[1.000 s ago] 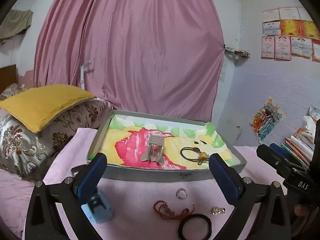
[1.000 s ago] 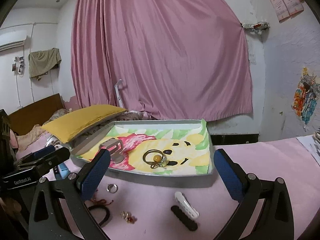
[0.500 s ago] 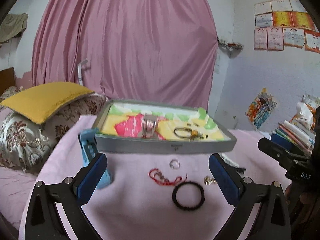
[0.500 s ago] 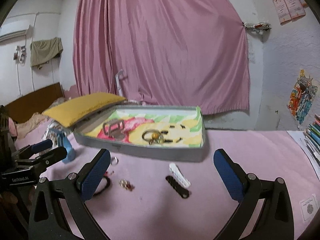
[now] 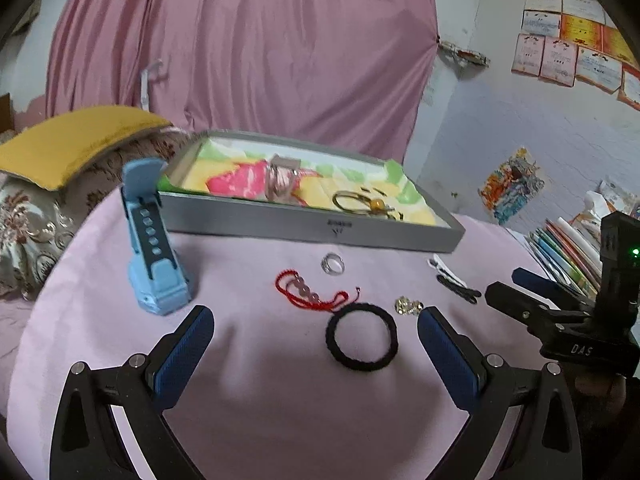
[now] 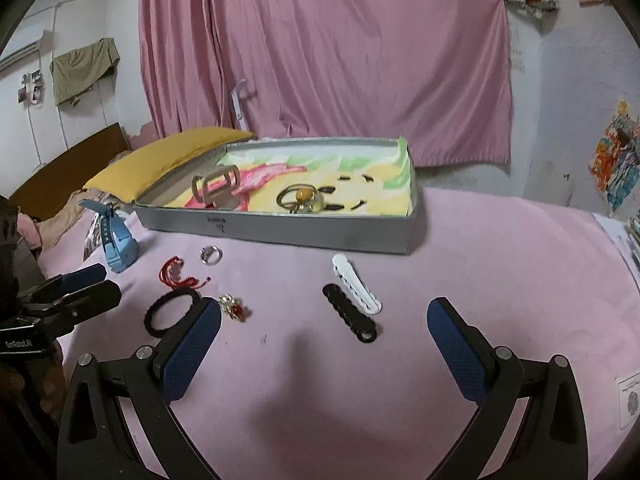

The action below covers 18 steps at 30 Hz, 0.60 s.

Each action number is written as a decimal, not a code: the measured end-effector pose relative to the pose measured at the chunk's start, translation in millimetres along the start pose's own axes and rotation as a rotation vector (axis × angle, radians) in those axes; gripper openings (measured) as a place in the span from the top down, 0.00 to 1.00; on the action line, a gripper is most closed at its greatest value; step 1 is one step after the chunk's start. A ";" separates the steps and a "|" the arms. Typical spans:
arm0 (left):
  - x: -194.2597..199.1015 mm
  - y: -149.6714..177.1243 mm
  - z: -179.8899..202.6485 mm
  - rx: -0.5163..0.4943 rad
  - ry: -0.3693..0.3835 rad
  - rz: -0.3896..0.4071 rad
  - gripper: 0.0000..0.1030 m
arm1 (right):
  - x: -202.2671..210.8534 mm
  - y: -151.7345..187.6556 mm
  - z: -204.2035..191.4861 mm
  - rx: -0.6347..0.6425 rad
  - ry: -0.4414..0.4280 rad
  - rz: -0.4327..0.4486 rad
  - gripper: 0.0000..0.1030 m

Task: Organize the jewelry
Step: 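Grasp the black hair tie with the left gripper while the right grasps the black beaded clip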

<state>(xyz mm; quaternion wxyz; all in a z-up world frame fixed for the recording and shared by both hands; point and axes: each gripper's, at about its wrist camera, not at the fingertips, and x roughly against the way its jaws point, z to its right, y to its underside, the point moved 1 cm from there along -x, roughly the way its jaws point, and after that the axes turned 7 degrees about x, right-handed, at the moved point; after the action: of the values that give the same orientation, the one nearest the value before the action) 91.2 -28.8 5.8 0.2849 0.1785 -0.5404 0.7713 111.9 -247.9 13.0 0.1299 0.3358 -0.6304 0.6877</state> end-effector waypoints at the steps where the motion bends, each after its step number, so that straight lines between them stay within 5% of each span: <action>1: -3.5 0.1 0.2 0.000 -0.002 -0.021 0.01 | -1.8 -0.4 0.0 0.002 -0.003 -0.011 0.02; 4: -12.1 0.8 2.2 0.000 0.005 -0.073 0.09 | -7.1 -0.8 1.9 0.012 -0.003 -0.049 0.03; 9: -30.0 2.1 8.0 -0.019 -0.002 -0.179 0.39 | -18.0 -0.2 0.5 0.039 -0.012 -0.114 0.23; 18: -39.2 -0.1 25.2 -0.124 -0.041 -0.232 0.61 | -29.4 -0.3 5.0 0.030 -0.027 -0.175 0.51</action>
<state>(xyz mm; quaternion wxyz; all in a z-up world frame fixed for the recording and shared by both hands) 120.8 -62.1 -8.2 0.3714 0.2378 -0.5684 0.6946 135.3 -245.3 -5.3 0.1757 0.4007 -0.5899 0.6786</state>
